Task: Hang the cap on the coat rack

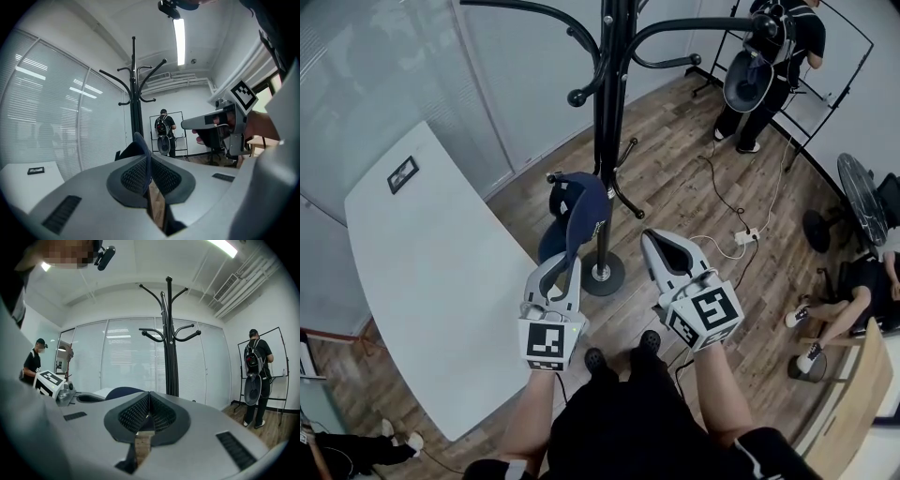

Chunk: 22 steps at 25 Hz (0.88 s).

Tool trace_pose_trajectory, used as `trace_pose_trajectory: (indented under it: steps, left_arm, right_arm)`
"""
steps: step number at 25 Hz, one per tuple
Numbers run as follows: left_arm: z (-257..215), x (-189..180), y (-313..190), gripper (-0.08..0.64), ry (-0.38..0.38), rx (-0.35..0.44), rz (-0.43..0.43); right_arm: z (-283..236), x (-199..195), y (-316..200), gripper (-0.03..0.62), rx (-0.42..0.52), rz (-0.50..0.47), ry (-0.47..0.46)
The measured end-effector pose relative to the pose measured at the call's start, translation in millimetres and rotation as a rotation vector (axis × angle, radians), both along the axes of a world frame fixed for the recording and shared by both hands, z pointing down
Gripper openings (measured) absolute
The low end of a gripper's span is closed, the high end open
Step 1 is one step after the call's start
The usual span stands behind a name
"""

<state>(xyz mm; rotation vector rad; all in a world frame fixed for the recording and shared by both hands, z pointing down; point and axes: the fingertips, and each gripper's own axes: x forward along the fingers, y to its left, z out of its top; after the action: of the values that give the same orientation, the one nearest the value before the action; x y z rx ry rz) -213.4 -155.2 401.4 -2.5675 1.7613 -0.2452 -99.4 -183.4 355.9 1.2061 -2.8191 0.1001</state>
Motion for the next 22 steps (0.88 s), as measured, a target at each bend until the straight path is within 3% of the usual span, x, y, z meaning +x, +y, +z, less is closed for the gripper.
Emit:
trace_pose_trajectory:
  steps: [12, 22]
  left_arm:
    - [62, 33, -5, 0.034, 0.064, -0.126, -0.036]
    - [117, 31, -18, 0.034, 0.147, -0.289, -0.102]
  right_arm:
    - [17, 15, 8, 0.031, -0.045, 0.006, 0.036]
    - [37, 8, 9, 0.031, -0.084, -0.020, 0.076]
